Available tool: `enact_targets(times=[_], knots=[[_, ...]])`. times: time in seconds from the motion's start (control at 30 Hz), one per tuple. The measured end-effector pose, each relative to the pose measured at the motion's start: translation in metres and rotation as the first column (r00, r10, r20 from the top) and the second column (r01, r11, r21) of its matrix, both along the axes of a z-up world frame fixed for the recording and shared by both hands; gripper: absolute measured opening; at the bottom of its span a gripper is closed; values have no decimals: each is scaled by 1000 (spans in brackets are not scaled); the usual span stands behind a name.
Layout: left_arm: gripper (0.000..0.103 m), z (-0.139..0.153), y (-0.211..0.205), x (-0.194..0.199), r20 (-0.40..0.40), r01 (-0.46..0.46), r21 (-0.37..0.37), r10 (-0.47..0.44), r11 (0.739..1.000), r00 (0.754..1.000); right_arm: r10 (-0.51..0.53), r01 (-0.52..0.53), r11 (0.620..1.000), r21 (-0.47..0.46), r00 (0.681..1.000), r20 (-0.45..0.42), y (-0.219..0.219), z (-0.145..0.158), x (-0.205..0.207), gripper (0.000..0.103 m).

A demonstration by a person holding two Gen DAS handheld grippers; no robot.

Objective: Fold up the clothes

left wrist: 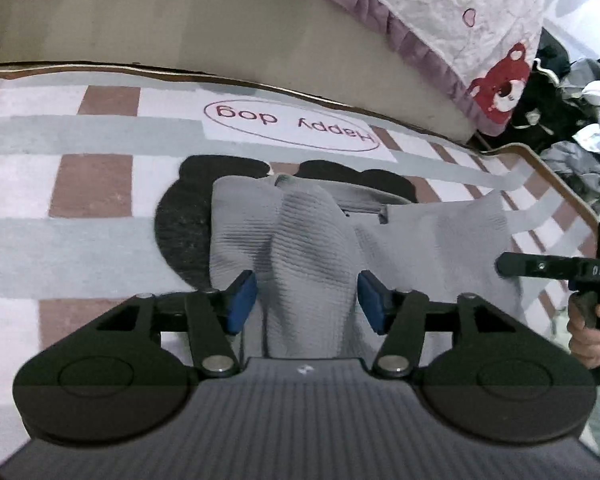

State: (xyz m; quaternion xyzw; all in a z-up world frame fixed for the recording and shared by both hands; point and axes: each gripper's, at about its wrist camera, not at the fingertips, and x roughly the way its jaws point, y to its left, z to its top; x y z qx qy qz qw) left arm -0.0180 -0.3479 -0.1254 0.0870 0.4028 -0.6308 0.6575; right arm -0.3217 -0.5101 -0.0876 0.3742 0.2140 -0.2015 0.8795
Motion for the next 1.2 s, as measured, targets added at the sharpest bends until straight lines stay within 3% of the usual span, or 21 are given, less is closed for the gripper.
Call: enact_targets(times=[0.03,0.07,0.1,0.17,0.23,0.33,0.5,0.53,0.67,0.8,0.87,0.9,0.97,1.03,1.1,1.17,1.2], knots=[[38,-1,-3,-5,28,32,-10,-31,999,999,1,-1,1000,-1,1000,20,-3,-7,1,54],[17,2,-4,-12,78,64,-21,-63,998,995,4,-5,1000,6,999,50,-6,-13,2,28],[15,7,-4,-18,140,83,-30,-78,996,987,5,-7,1000,31,997,82,-9,-19,2,18],[11,9,-14,-22,189,82,-22,-76,996,979,-30,24,999,48,992,124,-13,-17,1,18],[11,8,-26,-23,213,68,-7,-65,998,975,-49,47,999,14,987,156,-11,-4,-3,17],[12,8,-45,-24,250,47,16,-49,999,967,-90,93,996,-18,987,134,-16,12,-5,17],[13,6,-77,-27,311,9,52,-25,999,950,-125,126,992,1,987,-104,-43,-9,21,16],[13,4,-80,-24,302,-7,51,-9,999,953,-127,125,992,-23,982,-139,-43,-14,28,16],[13,12,-77,1,143,-89,18,86,996,986,-149,129,985,-116,971,-186,-37,-10,35,16],[15,15,-69,-1,201,-98,-4,97,995,975,-139,85,970,-227,961,-238,-28,2,41,17],[19,20,-59,-6,277,-120,-68,135,990,951,-148,50,949,-312,943,-299,-25,5,49,18],[19,23,-53,-7,298,-140,-95,163,986,940,-181,31,919,-393,919,-351,-19,6,56,18],[19,26,-46,-3,265,-171,-83,187,982,946,-271,-23,833,-553,854,-443,-5,7,66,19],[20,28,-40,1,236,-183,-77,196,980,952,-273,-5,835,-551,865,-422,-5,14,58,18],[33,35,-30,-1,247,-197,-142,227,970,942,-265,53,856,-515,899,-349,-6,27,46,18],[48,42,-22,-3,262,-202,-221,258,954,930,-227,44,857,-514,926,-300,-2,41,46,19],[47,44,-22,-2,257,-205,-231,263,951,930,-200,24,856,-516,936,-289,0,45,50,20]])
